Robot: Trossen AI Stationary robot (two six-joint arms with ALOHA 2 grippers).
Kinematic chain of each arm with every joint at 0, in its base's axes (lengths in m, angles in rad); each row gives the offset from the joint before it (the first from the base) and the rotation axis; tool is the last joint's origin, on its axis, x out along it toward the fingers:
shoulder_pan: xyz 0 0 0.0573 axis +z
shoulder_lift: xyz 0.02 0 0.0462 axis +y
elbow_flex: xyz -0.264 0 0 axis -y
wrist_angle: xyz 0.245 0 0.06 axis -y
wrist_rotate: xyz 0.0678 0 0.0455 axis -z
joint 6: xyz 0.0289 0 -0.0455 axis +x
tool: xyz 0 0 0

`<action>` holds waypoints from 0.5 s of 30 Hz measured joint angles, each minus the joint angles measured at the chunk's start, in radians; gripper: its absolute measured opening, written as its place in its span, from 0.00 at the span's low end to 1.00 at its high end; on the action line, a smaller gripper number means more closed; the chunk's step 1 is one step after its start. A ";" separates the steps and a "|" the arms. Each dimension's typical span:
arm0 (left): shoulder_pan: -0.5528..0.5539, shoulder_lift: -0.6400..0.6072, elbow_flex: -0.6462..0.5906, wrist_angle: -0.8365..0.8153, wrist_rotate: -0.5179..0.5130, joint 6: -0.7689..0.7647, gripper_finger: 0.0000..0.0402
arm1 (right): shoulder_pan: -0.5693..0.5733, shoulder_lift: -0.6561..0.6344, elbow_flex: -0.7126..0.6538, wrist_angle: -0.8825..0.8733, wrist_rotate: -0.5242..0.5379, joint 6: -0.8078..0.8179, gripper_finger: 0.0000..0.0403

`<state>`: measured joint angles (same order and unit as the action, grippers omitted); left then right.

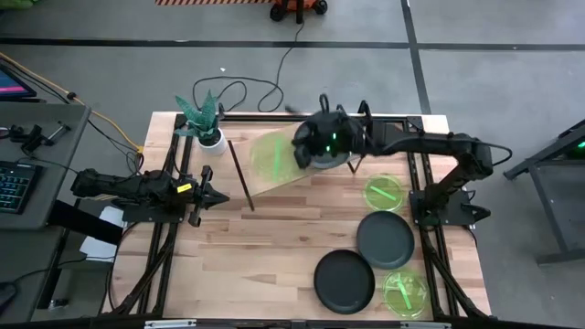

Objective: Place and stack plates onto a shelf
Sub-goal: Put the middle green plate on the shelf

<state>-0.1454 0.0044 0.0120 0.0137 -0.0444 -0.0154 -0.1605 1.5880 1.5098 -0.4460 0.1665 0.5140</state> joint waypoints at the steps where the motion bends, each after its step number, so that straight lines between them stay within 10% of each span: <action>1: 0.000 0.000 0.000 0.000 0.000 0.000 0.00 | -0.025 0.005 -0.003 0.013 -0.014 0.001 0.00; 15: 0.000 0.000 0.000 0.000 0.000 0.000 0.00 | -0.103 0.197 -0.013 0.164 -0.206 -0.003 0.00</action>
<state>-0.1453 0.0044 0.0120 0.0139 -0.0448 -0.0151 -0.2640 1.7848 1.4963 -0.2820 -0.0391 0.5114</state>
